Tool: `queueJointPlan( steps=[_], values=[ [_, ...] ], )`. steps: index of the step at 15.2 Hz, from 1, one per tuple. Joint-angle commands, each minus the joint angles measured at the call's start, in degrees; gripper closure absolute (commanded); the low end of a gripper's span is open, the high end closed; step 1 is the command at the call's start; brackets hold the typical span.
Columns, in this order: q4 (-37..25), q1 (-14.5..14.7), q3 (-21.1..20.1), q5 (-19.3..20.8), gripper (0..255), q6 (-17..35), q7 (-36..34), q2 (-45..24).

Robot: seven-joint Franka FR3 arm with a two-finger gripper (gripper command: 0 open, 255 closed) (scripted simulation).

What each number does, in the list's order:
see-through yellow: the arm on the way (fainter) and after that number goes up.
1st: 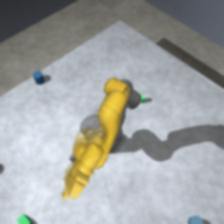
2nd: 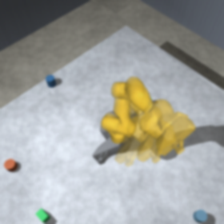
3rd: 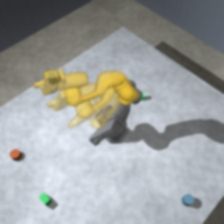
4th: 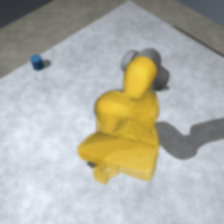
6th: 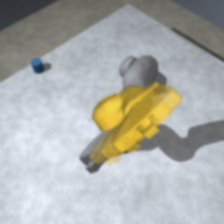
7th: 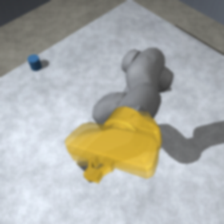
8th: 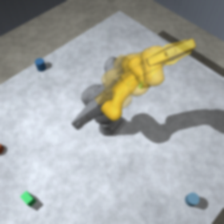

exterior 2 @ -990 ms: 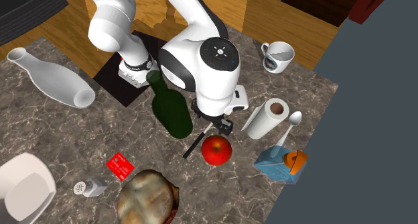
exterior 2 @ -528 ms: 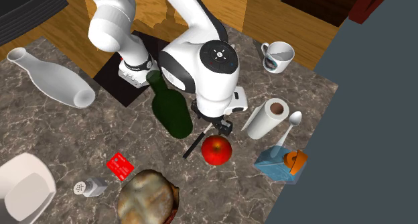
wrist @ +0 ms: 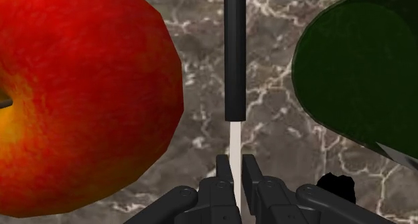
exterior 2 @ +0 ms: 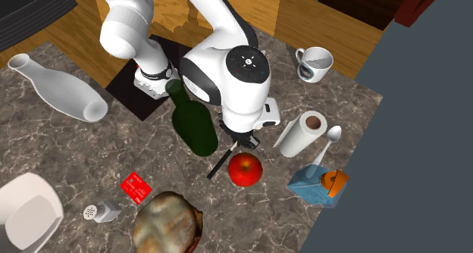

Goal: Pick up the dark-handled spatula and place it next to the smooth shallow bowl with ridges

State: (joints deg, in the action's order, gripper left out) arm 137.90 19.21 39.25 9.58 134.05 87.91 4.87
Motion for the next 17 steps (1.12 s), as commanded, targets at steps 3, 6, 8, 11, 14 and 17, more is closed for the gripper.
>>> queueJointPlan(
  steps=[3,6,8,11,14,17],
  values=[
    [0.01,0.0,0.0,0.0,255,0.01,0.0,0.0],
    [-0.94,-0.13,-0.36,1.2,255,-2.59,-0.81,1.93],
    [-1.63,-0.22,-0.65,1.86,255,-4.32,-1.26,3.12],
    [-2.76,-0.34,-1.11,2.67,255,-6.9,-1.82,4.77],
    [-3.99,-0.45,-1.6,3.29,255,-9.45,-2.26,6.25],
    [-5.33,-0.54,-2.1,3.76,255,-11.98,-2.59,7.57]
  ],
)
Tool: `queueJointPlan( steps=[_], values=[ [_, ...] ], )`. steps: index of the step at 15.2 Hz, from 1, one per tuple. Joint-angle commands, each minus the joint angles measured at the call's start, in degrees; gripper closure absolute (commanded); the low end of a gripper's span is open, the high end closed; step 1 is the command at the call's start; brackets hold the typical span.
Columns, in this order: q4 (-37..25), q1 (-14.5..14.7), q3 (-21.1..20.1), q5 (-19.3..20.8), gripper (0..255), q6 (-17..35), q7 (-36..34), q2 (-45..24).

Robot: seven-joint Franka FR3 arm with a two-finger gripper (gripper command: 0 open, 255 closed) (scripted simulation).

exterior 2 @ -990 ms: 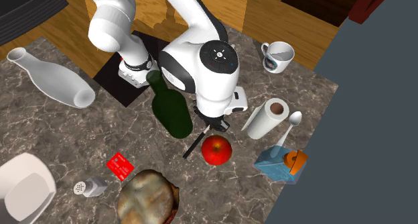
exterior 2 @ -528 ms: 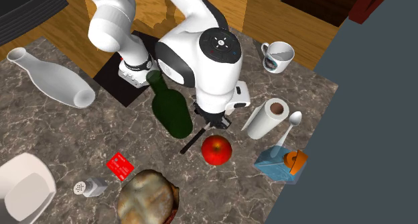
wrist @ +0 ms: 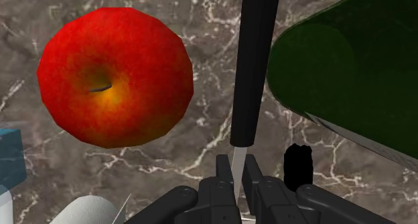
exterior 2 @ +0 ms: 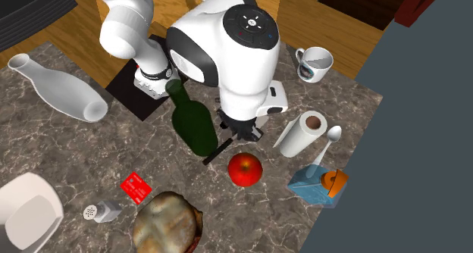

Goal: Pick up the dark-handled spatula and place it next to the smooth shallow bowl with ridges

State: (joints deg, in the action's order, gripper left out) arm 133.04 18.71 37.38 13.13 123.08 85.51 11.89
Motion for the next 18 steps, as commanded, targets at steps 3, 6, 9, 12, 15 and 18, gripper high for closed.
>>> queueJointPlan(
  steps=[3,6,9,12,15,18],
  values=[
    [-1.92,-0.09,-0.71,0.55,255,-3.5,-0.43,1.72],
    [-3.46,-0.12,-1.19,0.79,255,-5.97,-0.59,2.72],
    [-5.1,-0.12,-1.66,0.94,255,-8.4,-0.69,3.58],
    [-2.78,-1.75,-1.24,3.16,255,-9.03,0.06,7.07],
    [0.55,-4.46,-0.44,6.32,255,-9.77,1.57,11.89],
    [3.29,-7.41,0.52,9.29,255,-10.76,3.56,16.35]
  ],
)
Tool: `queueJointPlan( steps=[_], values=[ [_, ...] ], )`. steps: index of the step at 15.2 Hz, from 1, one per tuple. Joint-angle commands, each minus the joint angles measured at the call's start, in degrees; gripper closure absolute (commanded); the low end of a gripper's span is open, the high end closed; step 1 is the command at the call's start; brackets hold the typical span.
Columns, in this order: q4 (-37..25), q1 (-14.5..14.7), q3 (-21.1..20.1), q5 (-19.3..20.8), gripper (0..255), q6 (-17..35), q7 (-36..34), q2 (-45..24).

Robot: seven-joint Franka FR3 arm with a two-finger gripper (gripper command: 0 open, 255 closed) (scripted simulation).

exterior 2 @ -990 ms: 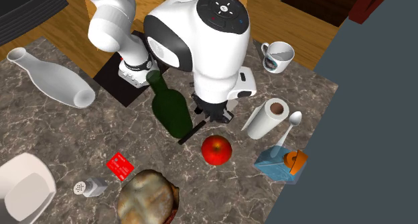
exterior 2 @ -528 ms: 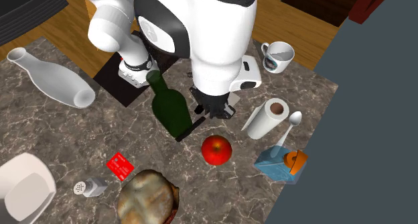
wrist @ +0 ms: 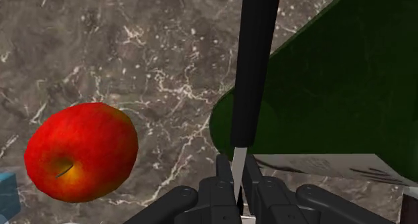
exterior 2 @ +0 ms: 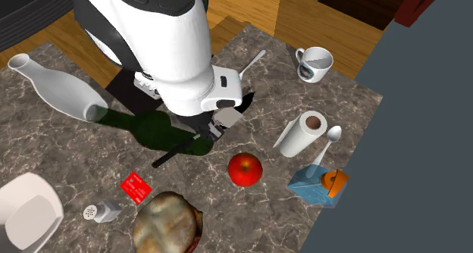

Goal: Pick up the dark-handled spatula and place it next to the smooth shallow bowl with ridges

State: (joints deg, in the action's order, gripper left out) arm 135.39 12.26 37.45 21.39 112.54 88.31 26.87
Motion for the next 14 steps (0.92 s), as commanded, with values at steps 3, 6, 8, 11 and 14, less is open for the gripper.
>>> queueJointPlan(
  steps=[3,6,8,11,14],
  values=[
    [3.11,-4.05,1.6,3.81,255,-1.38,3.23,5.42],
    [4.67,-7.17,3.01,6.44,255,-2.63,6.13,9.03],
    [5.38,-9.22,4.09,8.12,255,-3.46,8.28,11.15],
    [5.93,-12.14,5.98,10.56,255,-4.69,11.76,13.92],
    [5.88,-14.83,8.14,12.86,255,-5.8,15.52,16.13]
  ],
)
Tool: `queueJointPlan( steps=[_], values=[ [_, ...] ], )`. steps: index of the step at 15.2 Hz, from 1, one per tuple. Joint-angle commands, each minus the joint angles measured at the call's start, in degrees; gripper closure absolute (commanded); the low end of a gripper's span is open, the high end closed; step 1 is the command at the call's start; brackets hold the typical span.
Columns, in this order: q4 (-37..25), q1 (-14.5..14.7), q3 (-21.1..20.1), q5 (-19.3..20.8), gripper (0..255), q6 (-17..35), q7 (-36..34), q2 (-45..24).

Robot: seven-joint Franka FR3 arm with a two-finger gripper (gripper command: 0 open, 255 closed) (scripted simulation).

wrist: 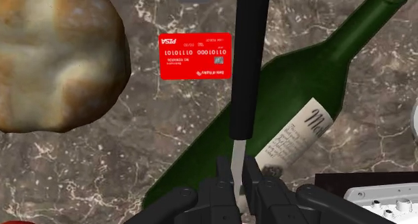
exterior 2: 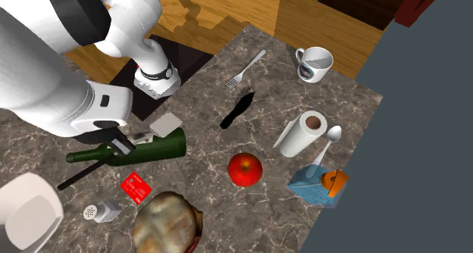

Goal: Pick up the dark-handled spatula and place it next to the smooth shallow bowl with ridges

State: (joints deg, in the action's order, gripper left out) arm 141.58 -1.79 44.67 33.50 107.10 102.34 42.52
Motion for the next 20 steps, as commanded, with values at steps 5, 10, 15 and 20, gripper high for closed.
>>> queueJointPlan(
  steps=[5,10,15,20],
  values=[
    [-1.73,-4.5,5.14,4.28,255,-1.86,8.16,2.94],
    [-4.76,-6.9,10.09,7.3,255,-2.86,15.11,3.98],
    [-9.32,-7.64,15.78,9.72,255,-3.43,22.12,3.91],
    [-15.37,-6.43,22.3,11.53,255,-3.83,29.03,3.23]
  ],
)
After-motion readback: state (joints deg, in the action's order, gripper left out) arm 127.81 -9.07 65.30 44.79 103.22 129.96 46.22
